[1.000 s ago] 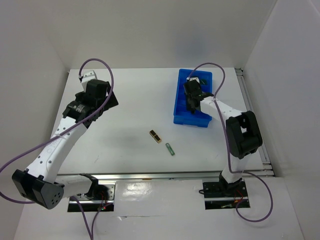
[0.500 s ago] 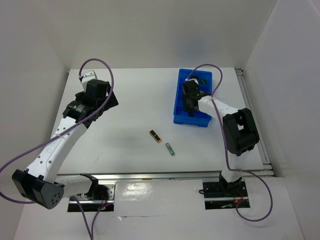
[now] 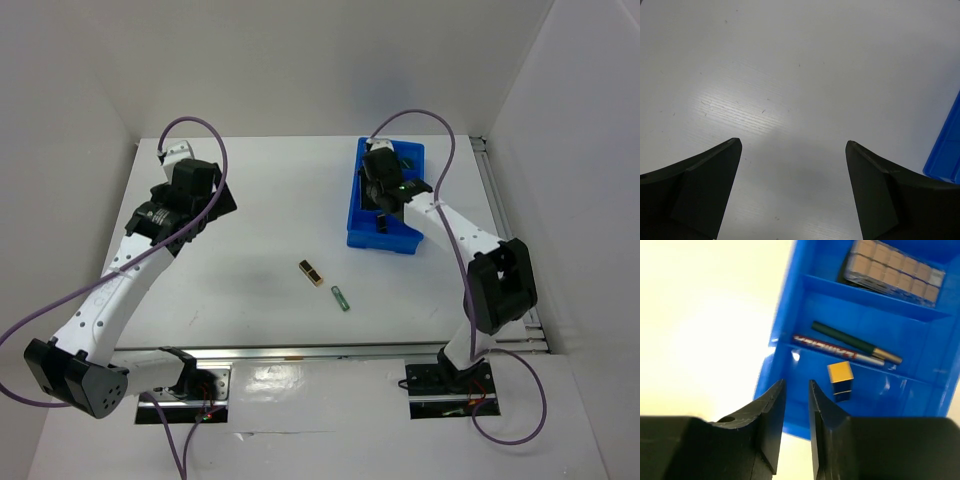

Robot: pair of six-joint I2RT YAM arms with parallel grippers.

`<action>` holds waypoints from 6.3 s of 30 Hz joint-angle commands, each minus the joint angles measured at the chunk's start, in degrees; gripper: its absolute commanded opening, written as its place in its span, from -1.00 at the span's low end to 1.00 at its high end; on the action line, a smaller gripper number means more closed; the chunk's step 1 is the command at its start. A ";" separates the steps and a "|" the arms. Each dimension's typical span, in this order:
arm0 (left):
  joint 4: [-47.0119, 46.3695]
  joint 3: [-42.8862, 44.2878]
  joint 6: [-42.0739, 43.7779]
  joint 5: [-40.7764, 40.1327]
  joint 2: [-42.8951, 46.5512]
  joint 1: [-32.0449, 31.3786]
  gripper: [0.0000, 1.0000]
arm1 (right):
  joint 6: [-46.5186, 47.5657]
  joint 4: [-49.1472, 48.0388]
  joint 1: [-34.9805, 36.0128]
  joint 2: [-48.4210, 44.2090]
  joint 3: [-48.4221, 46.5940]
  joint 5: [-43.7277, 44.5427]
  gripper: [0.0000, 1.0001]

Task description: Organize the makeup

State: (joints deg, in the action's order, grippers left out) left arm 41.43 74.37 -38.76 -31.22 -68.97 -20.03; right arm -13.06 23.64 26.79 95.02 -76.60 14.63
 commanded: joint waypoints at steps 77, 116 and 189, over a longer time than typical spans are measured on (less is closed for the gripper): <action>0.14 1.13 0.36 -2.00 2.00 0.26 0.99 | 4.71 -5.25 12.16 -2.46 1.35 5.13 -0.64; -1.44 2.18 1.41 -0.95 1.47 0.26 0.99 | 1.99 1.23 6.51 -10.47 10.14 -5.83 -0.01; -1.62 2.27 1.94 -1.47 1.56 0.26 0.99 | 7.26 -2.90 -3.06 1.30 2.86 -1.45 -0.73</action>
State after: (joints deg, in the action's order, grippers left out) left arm 41.32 74.37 -37.71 -31.68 -68.36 -20.03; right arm -5.48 23.99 23.97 95.18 -70.41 14.28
